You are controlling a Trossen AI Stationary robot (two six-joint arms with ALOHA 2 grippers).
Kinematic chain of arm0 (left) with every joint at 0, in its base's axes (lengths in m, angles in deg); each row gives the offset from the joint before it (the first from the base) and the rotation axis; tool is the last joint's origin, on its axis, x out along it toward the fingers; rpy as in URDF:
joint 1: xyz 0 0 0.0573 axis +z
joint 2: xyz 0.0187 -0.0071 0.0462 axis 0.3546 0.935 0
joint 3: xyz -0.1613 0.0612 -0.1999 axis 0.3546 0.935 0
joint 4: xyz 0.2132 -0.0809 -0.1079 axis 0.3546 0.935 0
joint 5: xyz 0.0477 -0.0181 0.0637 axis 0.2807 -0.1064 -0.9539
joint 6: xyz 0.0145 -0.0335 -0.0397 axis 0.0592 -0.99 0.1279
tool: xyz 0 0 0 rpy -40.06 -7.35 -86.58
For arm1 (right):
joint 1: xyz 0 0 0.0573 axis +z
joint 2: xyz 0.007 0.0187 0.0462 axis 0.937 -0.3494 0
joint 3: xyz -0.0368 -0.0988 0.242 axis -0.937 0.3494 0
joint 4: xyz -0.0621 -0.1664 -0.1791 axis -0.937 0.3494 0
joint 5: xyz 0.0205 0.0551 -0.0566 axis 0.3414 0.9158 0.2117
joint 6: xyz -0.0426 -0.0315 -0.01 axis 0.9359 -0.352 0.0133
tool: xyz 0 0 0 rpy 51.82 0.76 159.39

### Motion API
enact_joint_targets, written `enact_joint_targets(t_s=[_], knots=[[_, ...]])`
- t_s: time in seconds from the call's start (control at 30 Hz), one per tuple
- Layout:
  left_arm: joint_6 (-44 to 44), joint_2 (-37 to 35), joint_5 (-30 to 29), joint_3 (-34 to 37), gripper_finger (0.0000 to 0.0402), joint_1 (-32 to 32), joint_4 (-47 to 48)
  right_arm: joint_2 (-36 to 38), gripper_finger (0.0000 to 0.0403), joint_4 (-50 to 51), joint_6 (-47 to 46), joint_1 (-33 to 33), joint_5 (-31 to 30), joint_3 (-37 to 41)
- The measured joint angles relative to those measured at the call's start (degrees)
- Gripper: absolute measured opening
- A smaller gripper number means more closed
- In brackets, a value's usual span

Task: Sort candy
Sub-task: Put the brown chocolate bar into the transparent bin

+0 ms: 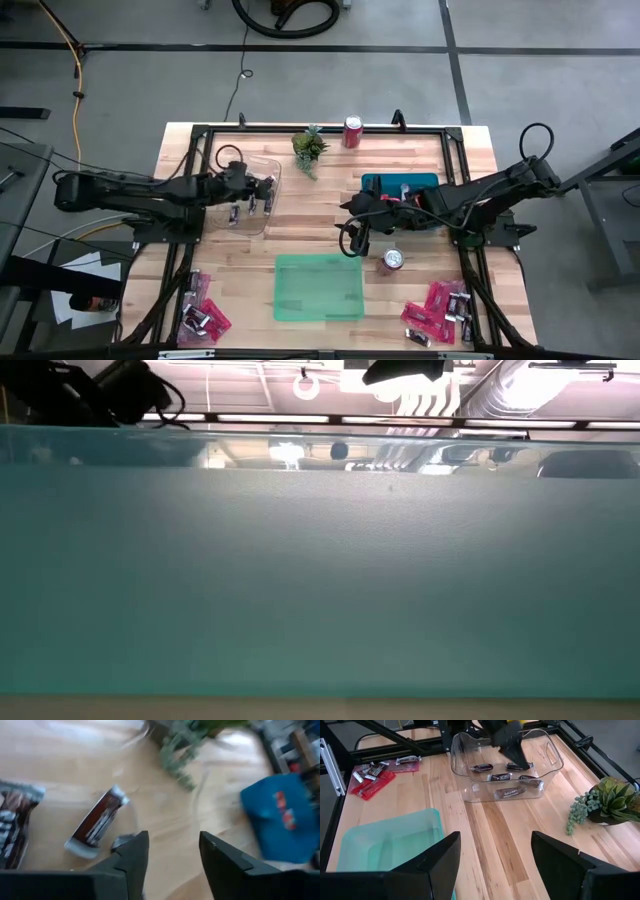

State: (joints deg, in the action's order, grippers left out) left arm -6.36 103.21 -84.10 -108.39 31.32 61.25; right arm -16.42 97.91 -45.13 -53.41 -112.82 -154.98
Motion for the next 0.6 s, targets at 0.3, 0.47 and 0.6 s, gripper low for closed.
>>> enact_joint_targets(t_s=[0.3, 0.47, 0.6], knots=[[4.3, -12.4, 5.2, 0.0, 0.0184, -0.2, -18.1, 3.9, 0.0238, 1.0, 1.1, 0.0, 3.5, 0.0], [9.2, -13.9, 6.0, -1.6, 0.0184, -1.9, -32.6, 9.7, 0.0238, 6.3, -4.8, 0.3, 7.8, 0.0], [17.9, -11.4, 5.7, -8.6, 0.0184, -4.8, -31.2, 12.9, 0.0238, 11.6, -13.1, 2.4, 12.9, 0.0]])
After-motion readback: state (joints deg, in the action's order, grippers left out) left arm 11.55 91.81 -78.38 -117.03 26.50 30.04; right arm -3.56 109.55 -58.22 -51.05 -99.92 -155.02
